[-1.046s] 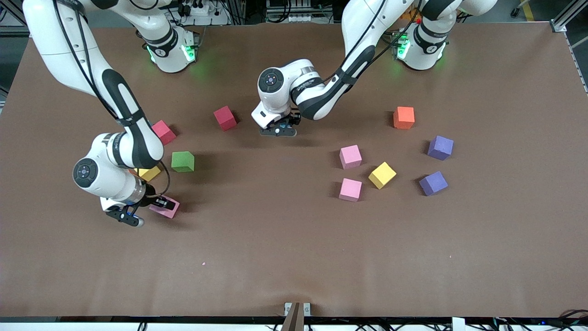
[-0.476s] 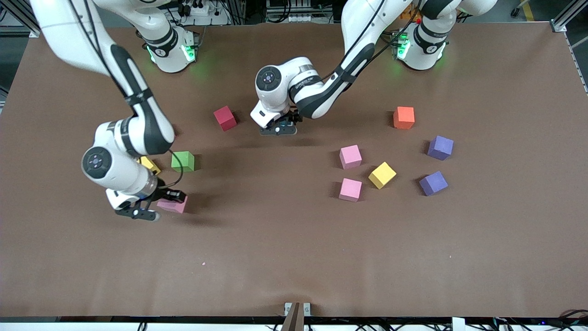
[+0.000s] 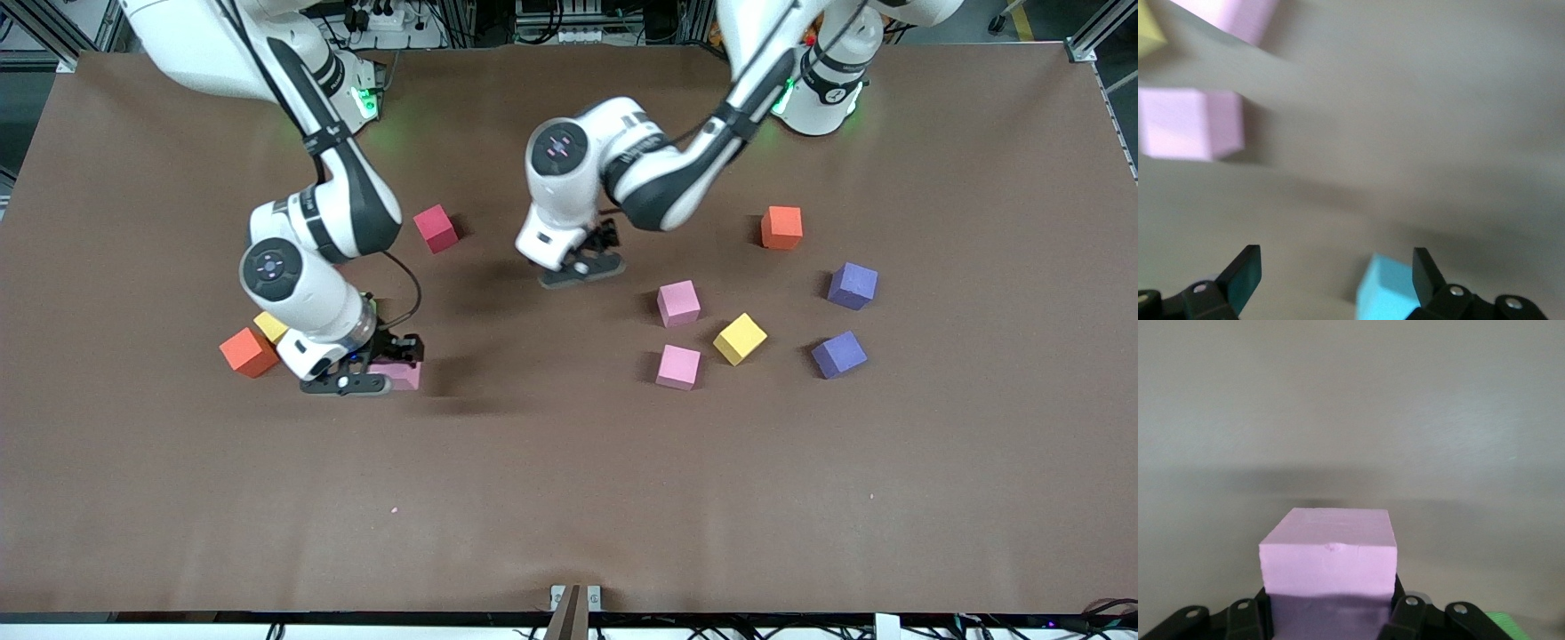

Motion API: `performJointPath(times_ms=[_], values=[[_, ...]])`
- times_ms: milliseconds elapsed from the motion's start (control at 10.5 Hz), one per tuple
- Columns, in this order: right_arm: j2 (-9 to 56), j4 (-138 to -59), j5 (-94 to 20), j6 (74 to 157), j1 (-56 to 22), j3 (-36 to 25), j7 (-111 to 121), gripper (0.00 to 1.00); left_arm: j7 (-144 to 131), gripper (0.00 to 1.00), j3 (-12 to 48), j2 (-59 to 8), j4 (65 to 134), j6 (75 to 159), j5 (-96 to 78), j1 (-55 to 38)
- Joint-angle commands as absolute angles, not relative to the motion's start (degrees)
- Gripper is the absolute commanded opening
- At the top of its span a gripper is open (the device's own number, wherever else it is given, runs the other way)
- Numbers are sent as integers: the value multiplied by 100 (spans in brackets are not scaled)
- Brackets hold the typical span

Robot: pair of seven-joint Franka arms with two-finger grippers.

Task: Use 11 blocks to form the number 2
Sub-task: 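Place the pink cube beside the cyan cube with the right gripper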

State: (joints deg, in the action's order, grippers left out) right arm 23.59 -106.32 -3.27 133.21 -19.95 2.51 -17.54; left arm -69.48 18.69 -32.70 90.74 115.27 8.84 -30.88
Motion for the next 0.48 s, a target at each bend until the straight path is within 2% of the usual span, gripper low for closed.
performJointPath(times_ms=[0, 95, 380], values=[[1786, -11492, -229, 13656, -2494, 237, -1776, 41, -6945, 100, 1986, -3016, 9569, 11364, 967, -2080], [1645, -11748, -229, 13789, -2757, 237, -1749, 41, -6708, 100, 2030, -2989, 9641, 11364, 967, -1691], [1285, -12145, -229, 13790, -3619, 229, -1584, 41, -6337, 100, 2196, -2673, 10473, 11775, 958, -934]])
